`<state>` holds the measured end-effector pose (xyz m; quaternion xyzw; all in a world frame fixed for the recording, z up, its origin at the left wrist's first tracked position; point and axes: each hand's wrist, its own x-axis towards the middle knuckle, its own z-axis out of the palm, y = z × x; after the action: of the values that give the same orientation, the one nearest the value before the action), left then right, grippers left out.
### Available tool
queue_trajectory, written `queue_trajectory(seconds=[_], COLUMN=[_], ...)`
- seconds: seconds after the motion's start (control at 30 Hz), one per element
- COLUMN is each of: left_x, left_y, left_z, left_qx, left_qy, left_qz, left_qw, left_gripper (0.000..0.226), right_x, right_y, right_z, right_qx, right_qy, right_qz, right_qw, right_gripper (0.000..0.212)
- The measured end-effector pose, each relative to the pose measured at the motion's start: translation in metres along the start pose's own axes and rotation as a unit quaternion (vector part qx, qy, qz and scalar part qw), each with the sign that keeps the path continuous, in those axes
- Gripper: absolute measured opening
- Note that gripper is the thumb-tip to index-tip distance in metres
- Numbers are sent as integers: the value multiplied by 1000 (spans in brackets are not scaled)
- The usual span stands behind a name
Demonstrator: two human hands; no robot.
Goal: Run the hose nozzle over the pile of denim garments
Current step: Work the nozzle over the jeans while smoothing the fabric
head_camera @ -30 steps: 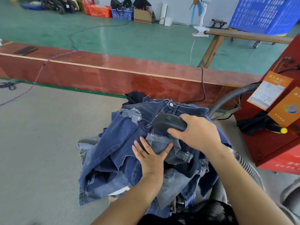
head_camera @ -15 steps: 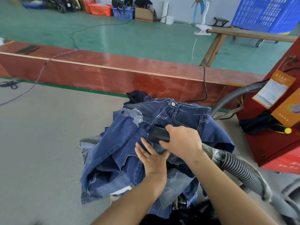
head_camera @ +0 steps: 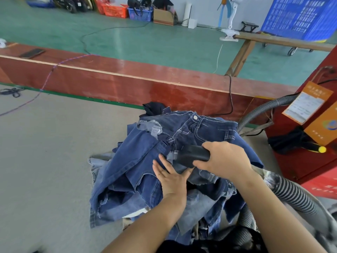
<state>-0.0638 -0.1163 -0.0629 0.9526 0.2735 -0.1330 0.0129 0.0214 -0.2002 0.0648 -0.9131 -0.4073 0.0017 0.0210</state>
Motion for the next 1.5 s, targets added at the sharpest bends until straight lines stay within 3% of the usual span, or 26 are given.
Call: queue_trajectory(seconds=[0.43,0.63,0.9,1.1,1.27,1.5], left_x=[2,-1,-1,-6,-11,-13], left_y=[-1,-1,-6,-1,3,-6], left_z=[0,2,-1,-7,-15,-23], left_qx=[-7,-31,-14,-14,49,55], left_qy=[-18,22,38,46,47,66], left_qz=[-41,-64,-7,-36,16,51], left_qw=[999,997,999,998,998,995], left_gripper=[75,96,125,107,92,77], right_x=[21,25,21,17,21,24], right_y=[-41,-35,-13,-17,-28,-26], right_z=[31,31,9,12,9,-24], right_qx=[2,58,85,61,135,181], right_qy=[15,8,44,65,54,139], right_qz=[2,27,36,48,63,45], right_qw=[1000,998,995,995,987,973], right_gripper=[36,34,34,36,37,34])
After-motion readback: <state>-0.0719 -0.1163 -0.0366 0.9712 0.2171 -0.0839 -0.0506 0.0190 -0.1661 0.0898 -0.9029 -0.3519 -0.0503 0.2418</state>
